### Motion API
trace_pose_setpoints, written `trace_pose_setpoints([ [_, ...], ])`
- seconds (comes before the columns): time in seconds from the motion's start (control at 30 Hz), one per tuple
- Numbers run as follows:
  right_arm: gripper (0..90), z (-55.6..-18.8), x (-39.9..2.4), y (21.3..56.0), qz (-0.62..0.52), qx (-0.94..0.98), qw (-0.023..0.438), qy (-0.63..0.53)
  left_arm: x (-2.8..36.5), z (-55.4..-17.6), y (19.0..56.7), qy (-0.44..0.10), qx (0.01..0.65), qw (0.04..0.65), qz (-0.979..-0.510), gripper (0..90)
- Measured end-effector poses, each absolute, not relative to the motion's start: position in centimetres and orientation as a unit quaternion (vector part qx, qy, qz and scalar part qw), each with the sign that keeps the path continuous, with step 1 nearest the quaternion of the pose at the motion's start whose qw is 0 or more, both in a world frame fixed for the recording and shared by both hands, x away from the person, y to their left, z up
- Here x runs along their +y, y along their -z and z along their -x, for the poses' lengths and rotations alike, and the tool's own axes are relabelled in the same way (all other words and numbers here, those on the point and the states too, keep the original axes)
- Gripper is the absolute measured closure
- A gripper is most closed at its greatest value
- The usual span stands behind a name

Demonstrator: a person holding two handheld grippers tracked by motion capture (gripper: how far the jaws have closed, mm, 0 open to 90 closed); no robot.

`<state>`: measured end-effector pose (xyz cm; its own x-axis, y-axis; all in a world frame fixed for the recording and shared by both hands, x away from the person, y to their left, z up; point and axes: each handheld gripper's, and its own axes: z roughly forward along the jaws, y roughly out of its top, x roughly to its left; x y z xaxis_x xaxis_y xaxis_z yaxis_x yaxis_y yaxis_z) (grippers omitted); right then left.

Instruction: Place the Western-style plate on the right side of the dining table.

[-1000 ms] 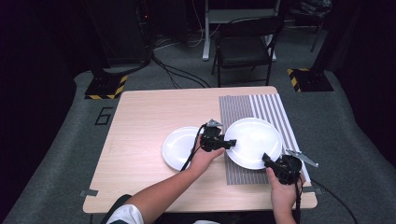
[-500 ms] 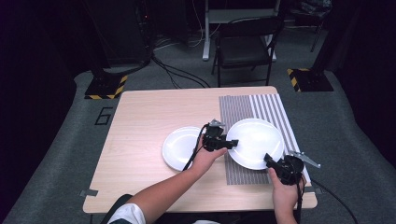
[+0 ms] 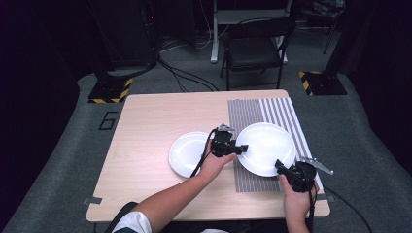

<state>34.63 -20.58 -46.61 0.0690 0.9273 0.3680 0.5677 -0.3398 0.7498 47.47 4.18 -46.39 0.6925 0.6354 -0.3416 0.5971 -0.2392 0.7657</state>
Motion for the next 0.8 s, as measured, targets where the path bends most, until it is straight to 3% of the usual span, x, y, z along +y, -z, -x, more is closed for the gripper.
trace_pose_setpoints([
  [0.8, 50.0, -36.3, -20.2, 45.6, -0.692, 0.546, 0.216, -0.419, 4.7, -48.4, 46.1, -0.023, 0.406, 0.486, -0.774, 50.1],
])
